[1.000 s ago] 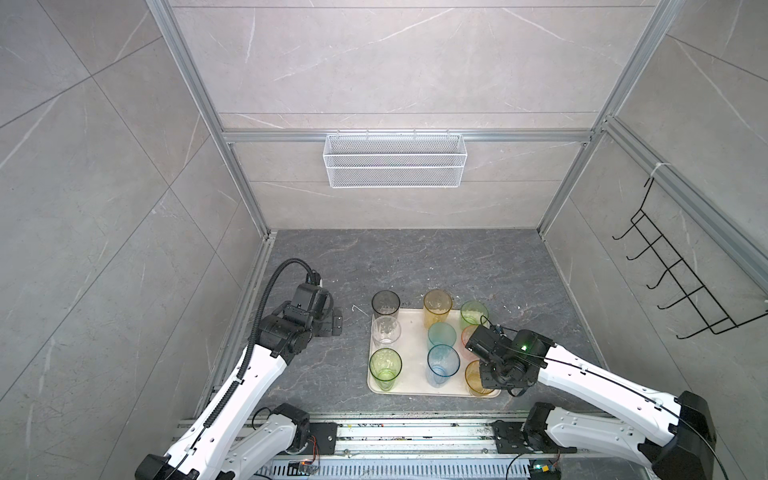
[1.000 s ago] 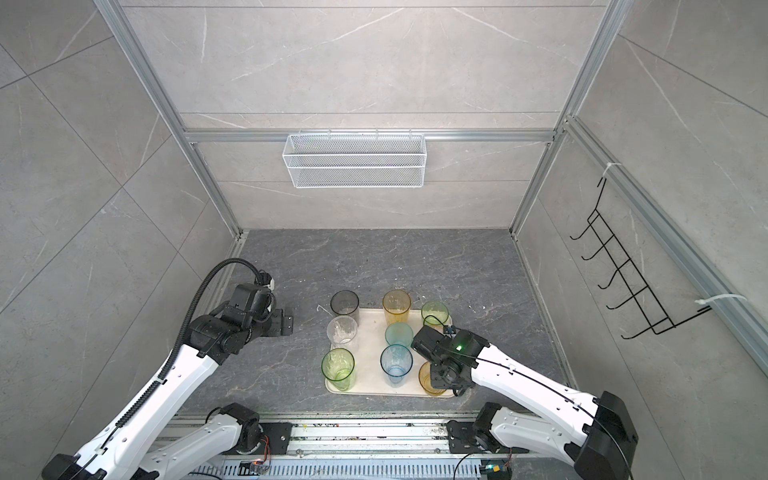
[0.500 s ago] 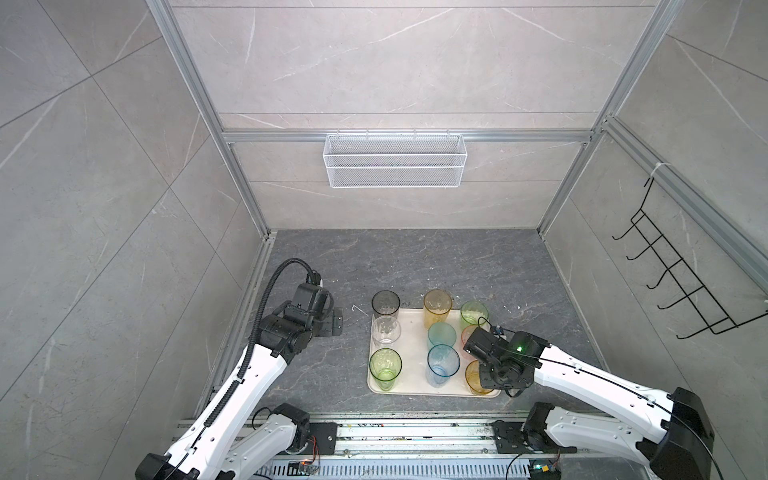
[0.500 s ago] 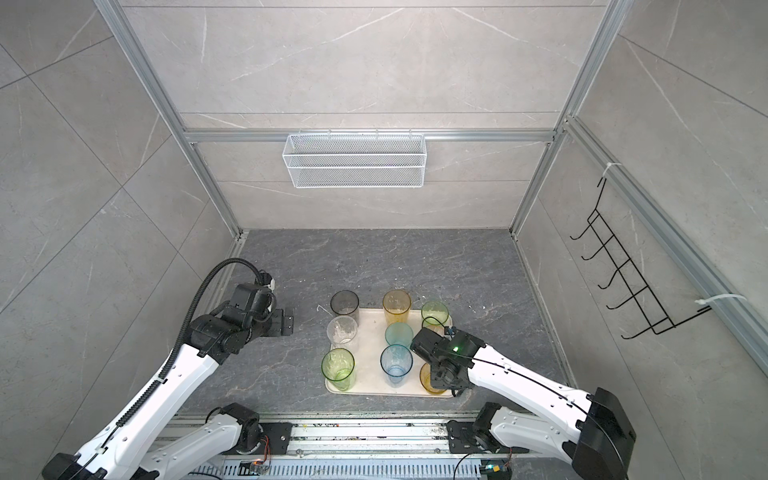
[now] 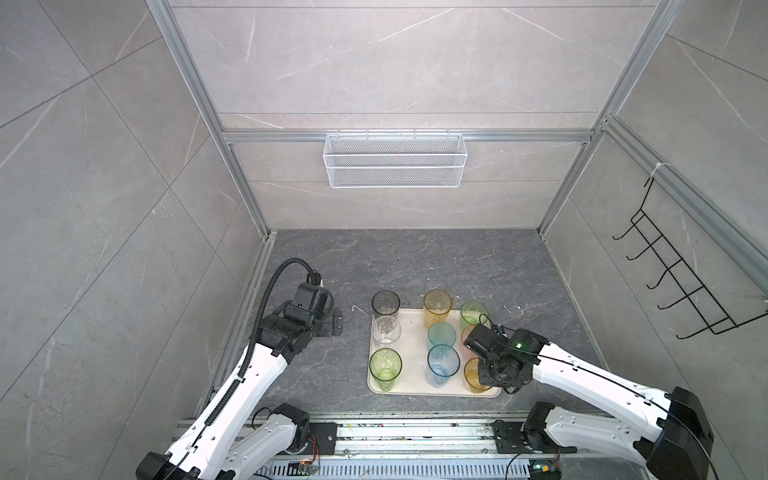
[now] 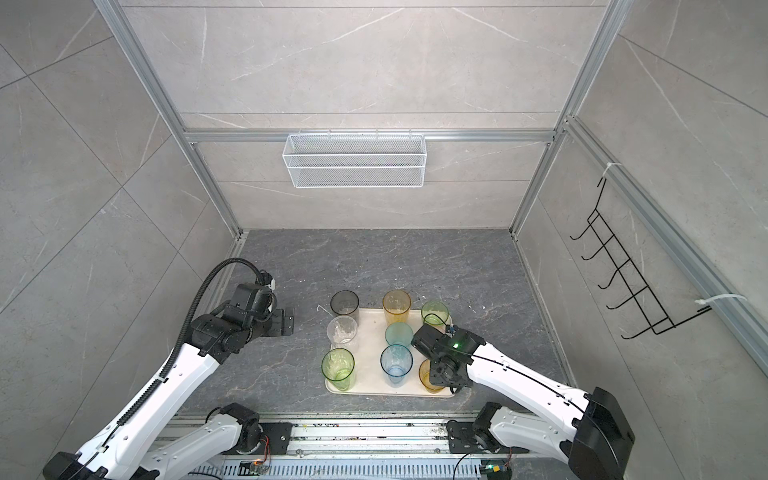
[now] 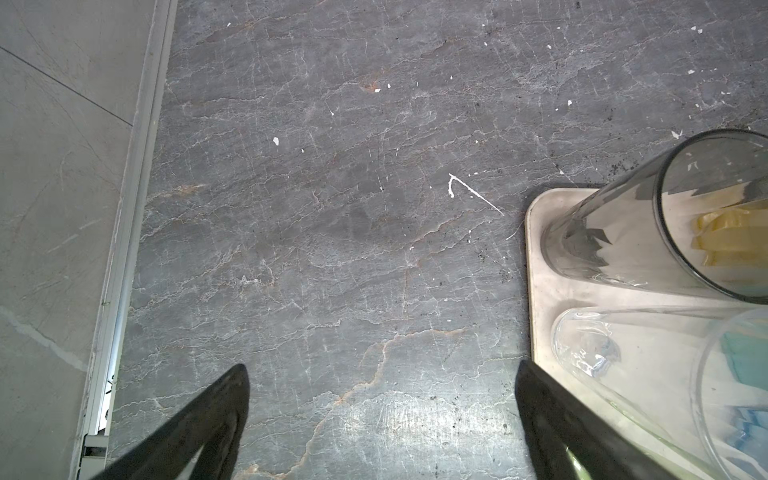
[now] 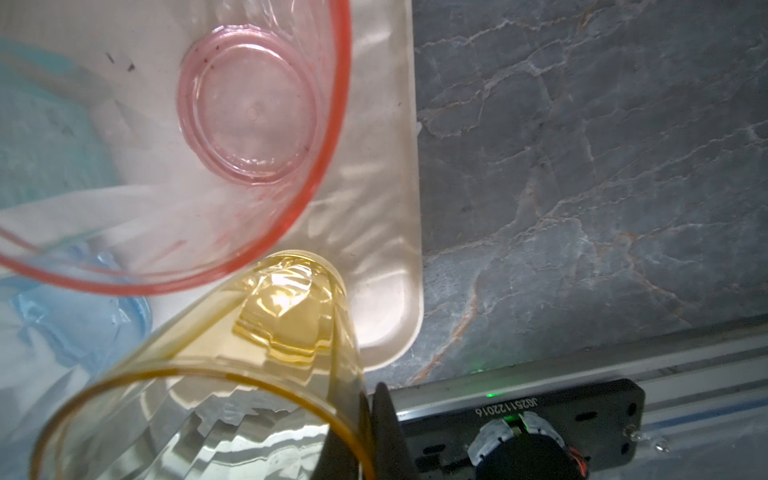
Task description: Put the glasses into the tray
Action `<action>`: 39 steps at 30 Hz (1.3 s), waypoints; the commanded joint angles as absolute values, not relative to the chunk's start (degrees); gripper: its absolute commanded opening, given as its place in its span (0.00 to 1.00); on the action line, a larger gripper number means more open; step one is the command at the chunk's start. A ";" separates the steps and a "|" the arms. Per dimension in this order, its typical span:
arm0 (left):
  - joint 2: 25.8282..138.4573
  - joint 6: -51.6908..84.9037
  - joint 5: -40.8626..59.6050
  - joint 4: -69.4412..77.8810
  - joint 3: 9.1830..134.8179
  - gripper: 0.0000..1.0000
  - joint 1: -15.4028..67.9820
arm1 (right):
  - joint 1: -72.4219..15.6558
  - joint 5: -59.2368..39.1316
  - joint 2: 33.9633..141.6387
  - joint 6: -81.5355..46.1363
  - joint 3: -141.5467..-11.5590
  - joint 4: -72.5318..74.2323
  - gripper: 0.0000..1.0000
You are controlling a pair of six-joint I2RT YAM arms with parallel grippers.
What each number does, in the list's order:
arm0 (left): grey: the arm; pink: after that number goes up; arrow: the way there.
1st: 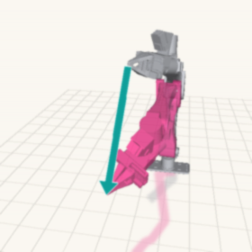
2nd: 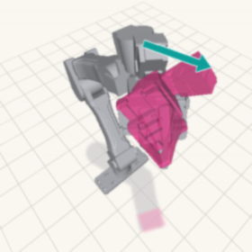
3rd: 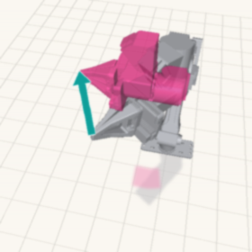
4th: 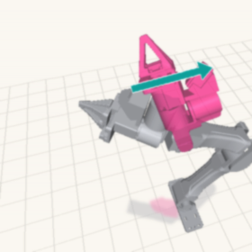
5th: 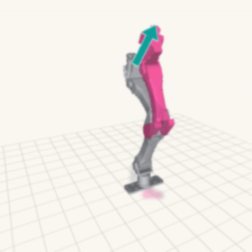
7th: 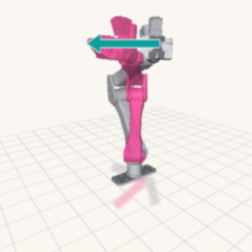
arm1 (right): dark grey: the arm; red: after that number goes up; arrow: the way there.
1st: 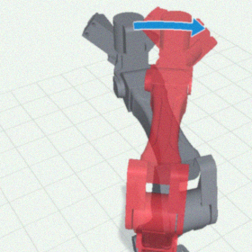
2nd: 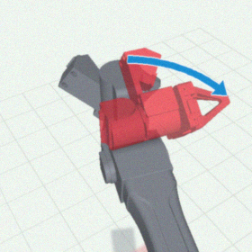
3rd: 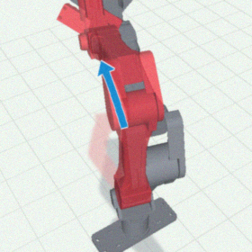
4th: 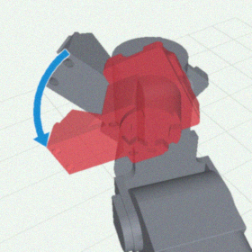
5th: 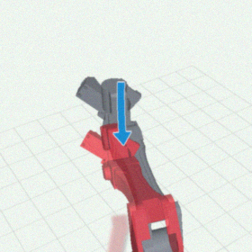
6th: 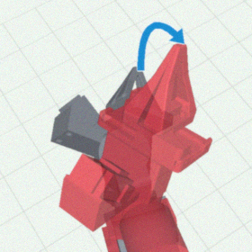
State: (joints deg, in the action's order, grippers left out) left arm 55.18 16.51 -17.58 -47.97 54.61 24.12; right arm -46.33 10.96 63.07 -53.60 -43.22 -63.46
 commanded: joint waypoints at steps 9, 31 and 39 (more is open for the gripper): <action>54.82 17.49 -17.38 -47.85 56.62 1.00 23.91 | -45.09 12.51 62.77 -53.38 -43.92 -65.92 0.36; 54.20 19.24 -21.36 -46.49 60.65 1.00 23.80 | -40.96 30.12 60.20 -39.57 -64.36 -63.41 0.51; 53.97 21.01 -26.78 -38.85 58.69 1.00 23.82 | -28.04 26.67 61.92 -27.45 -62.53 -44.82 0.65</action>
State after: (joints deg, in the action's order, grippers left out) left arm 54.26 19.59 -22.94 -44.53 59.20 24.12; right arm -30.57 26.59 60.99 -33.65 -62.89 -53.65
